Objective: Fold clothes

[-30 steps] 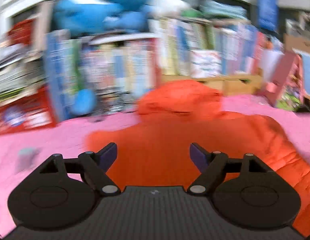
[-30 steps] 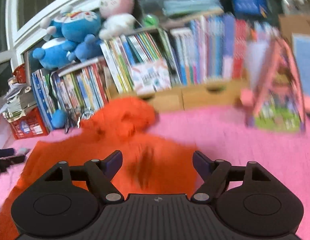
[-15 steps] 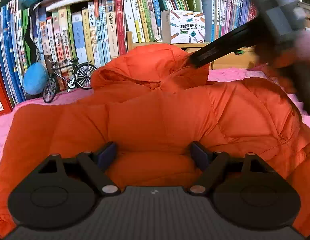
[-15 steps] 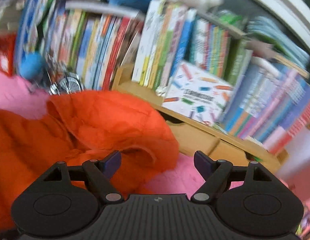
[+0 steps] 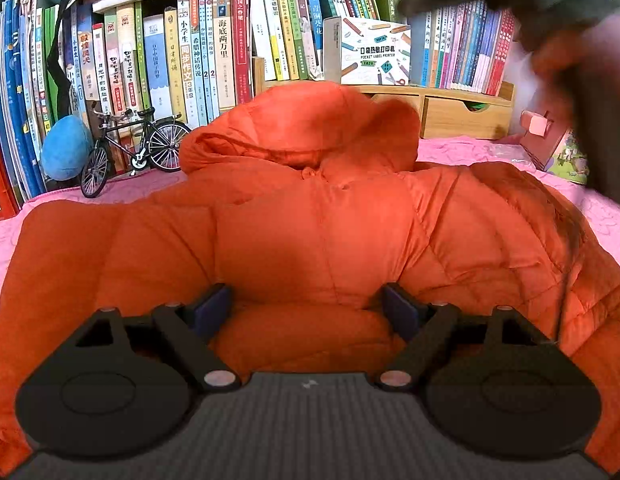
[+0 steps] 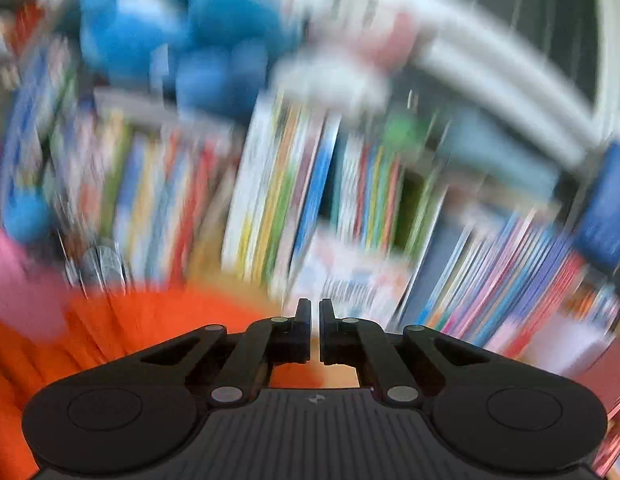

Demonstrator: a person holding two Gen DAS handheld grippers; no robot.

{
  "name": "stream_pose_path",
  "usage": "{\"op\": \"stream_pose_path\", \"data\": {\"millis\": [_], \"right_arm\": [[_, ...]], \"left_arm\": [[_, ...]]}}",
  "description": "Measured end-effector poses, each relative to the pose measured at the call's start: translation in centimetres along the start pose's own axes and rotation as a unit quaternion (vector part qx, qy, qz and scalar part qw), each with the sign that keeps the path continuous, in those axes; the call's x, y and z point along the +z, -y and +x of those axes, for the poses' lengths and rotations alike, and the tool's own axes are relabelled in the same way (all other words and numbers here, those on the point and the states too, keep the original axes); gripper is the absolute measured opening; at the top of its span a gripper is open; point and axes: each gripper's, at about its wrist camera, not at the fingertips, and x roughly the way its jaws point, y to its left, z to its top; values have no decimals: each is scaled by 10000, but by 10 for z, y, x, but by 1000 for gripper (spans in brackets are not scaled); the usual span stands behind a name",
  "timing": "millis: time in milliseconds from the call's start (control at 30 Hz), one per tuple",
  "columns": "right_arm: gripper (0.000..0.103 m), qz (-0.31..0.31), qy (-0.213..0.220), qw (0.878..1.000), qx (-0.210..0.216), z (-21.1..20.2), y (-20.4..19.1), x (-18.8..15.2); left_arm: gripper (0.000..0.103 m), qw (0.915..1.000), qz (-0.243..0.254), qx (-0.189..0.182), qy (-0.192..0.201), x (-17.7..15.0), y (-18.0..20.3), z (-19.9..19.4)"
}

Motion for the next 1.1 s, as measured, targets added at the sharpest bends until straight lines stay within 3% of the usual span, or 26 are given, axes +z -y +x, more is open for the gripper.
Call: {"op": "stream_pose_path", "data": {"millis": [67,133,233,367,567,633,667,700,733,800,867,1100], "right_arm": [[8,-233,389,9987,243,-31,2,12],[14,-557,150,9958,710,-35,3,15],[57,-834,-451,9894,1096,-13,-8,2],[59,-1224,-1194,9745,1451,34,-41,-24],[64,-1174,-1830,9603,1750,90,-72,-45],[59,-1291,-1881,9615,1533,102,-80,-51],[46,-1328,-1889,9633,1372,107,-83,-52],[13,-1286,-1858,9675,1136,110,-82,-50],[7,-1108,-1759,9733,972,110,-78,-46],[6,-610,-1359,9854,819,97,-62,-34],[6,-559,-941,9908,800,65,-51,-25],[6,-370,532,9953,723,-47,-14,6]], "left_arm": [[85,10000,11,10,3,0,0,0],[85,10000,20,19,11,0,-1,0],[85,10000,9,18,33,0,-1,-1],[85,10000,-22,-11,38,0,-2,0],[87,9999,-107,-113,35,0,-4,0],[88,9998,-124,-142,22,0,-5,0],[89,9998,-136,-160,11,1,-5,1],[89,9997,-150,-178,6,1,-6,1],[90,9997,-163,-196,3,1,-6,1],[90,9996,-170,-211,-1,1,-6,1],[90,9996,-175,-222,-2,1,-7,0],[90,9984,-338,-438,84,1,-23,-11]]}}
